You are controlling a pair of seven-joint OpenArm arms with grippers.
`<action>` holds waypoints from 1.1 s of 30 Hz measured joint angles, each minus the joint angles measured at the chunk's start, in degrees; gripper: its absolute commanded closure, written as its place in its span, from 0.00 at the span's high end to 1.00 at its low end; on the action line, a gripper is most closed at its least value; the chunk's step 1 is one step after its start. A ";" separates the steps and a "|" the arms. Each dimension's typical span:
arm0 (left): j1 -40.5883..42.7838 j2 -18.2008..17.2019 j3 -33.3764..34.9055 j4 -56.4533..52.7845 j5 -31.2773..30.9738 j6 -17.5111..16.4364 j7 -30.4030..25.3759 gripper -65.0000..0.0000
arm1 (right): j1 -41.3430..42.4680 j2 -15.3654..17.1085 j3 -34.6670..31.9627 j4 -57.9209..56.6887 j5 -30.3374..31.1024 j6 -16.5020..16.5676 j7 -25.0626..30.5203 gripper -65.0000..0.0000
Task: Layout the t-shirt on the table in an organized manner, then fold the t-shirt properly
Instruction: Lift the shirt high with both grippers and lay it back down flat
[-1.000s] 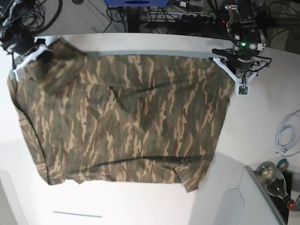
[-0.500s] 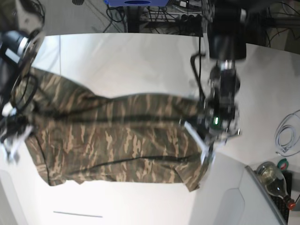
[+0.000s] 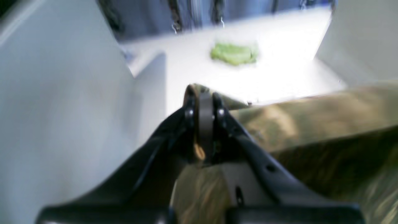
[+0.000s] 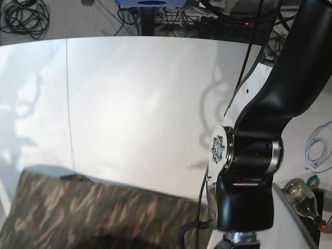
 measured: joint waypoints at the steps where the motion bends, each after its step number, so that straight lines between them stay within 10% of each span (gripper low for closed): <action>1: 2.01 -0.44 -0.22 4.13 0.07 0.11 1.53 0.00 | -1.27 0.44 -0.04 3.63 -0.28 0.00 -1.99 0.01; 8: 21.07 -1.03 0.61 23.78 0.44 0.00 5.97 0.00 | -25.07 -2.99 4.35 27.89 0.55 0.17 -11.19 0.01; 14: 45.55 -2.86 0.24 32.09 0.28 -0.02 6.27 0.00 | -50.66 -15.41 16.59 37.48 -0.20 0.28 -11.21 0.01; 21: 64.08 -5.68 0.74 25.35 1.11 -0.09 -7.56 0.00 | -65.26 -26.12 23.15 29.70 -0.28 0.33 1.29 0.01; 33: 71.69 -10.25 -0.26 18.73 0.85 0.35 -14.10 0.00 | -67.67 -26.12 29.94 18.23 -0.15 0.04 6.60 0.01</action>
